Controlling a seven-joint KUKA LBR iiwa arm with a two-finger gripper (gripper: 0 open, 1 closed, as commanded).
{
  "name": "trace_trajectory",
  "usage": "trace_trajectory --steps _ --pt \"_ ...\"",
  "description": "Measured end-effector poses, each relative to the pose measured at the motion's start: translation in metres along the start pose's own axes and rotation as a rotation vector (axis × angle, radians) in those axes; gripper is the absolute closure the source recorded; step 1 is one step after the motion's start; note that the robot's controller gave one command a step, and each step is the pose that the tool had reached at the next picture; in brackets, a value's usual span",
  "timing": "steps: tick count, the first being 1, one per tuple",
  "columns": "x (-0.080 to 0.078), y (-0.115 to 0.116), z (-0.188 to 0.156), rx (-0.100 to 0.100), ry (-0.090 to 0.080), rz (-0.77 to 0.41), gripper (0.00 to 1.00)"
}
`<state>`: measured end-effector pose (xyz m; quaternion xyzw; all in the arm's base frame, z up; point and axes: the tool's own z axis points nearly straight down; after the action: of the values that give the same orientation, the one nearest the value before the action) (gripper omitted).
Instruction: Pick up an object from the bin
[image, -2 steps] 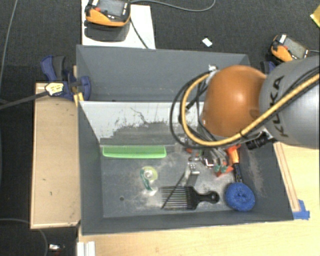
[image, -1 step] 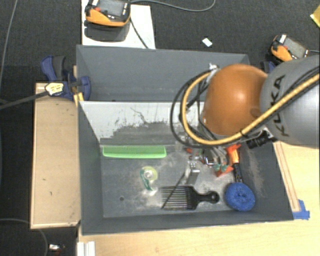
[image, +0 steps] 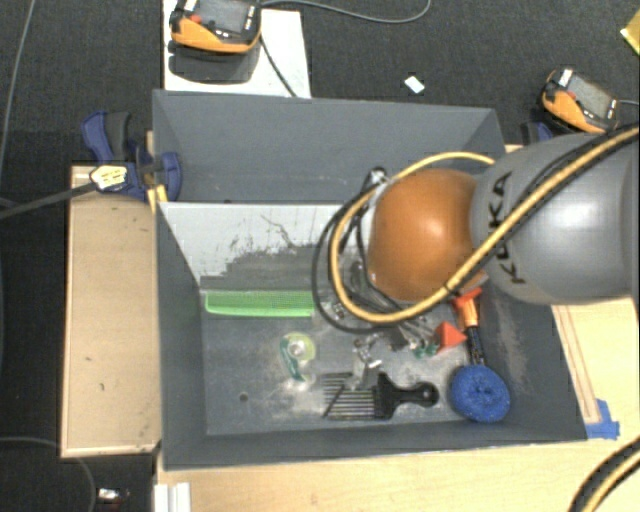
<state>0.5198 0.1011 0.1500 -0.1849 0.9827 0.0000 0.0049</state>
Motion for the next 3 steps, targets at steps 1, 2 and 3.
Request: trace_trajectory --steps 1,2,3 --pt "0.014 -0.047 0.041 -0.001 0.005 0.018 0.0" --pt "0.016 -0.062 0.053 -0.002 0.009 0.142 0.0" --pt "0.018 -0.097 0.066 -0.001 0.003 -0.107 0.0"
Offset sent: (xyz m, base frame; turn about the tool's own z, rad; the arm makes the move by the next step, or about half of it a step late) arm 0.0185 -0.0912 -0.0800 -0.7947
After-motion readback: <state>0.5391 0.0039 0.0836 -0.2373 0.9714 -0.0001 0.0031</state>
